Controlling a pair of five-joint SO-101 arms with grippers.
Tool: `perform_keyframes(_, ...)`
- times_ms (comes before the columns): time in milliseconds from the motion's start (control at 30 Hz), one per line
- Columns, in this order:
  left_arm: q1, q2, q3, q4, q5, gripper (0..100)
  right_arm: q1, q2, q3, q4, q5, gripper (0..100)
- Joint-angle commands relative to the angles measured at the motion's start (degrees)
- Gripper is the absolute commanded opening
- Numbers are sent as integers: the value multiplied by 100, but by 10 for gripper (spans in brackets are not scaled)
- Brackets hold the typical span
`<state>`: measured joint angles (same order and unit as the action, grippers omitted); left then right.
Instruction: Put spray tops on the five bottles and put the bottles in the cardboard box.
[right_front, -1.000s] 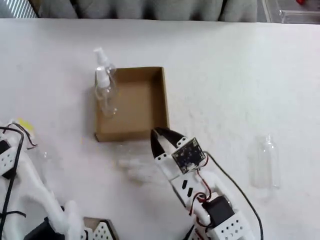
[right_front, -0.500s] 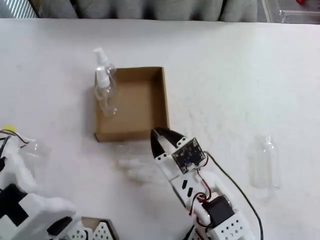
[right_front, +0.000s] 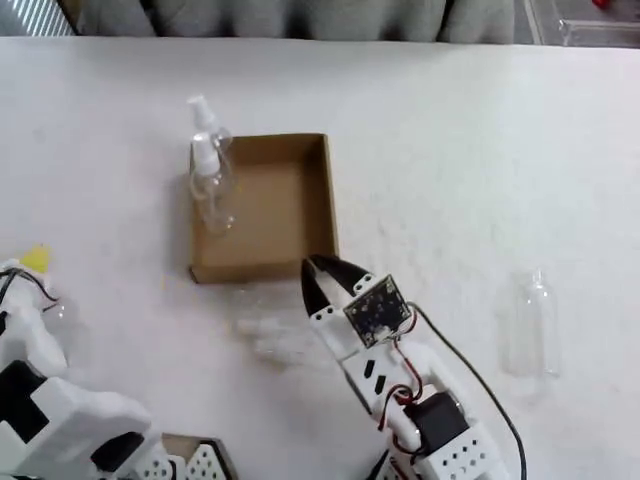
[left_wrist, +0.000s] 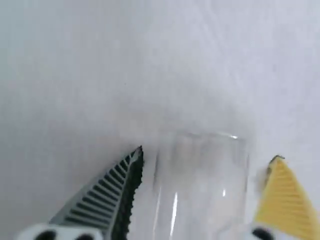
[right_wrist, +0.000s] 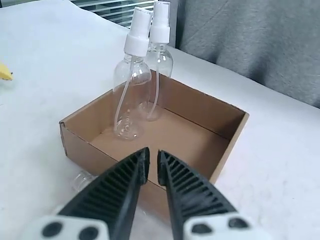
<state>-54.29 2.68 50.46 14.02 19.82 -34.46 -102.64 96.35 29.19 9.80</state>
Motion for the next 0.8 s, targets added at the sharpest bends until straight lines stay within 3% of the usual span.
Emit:
perform_keyframes(0, -48, -48, -536, 1020, -571, 359, 40, -48, 44, -31, 70, 15)
perform_keyframes(233, -57, -136, -1468, 2620, -905, 359, 40, -48, 44, -31, 70, 15)
perform_keyframes(467, 110, -1446, -1486, 3596, -958, 359, 40, -48, 44, -31, 70, 15)
perform_keyframes(767, 251, -2536, -1081, 5196, -2488, 355, 57, -40, 44, -22, 70, 15)
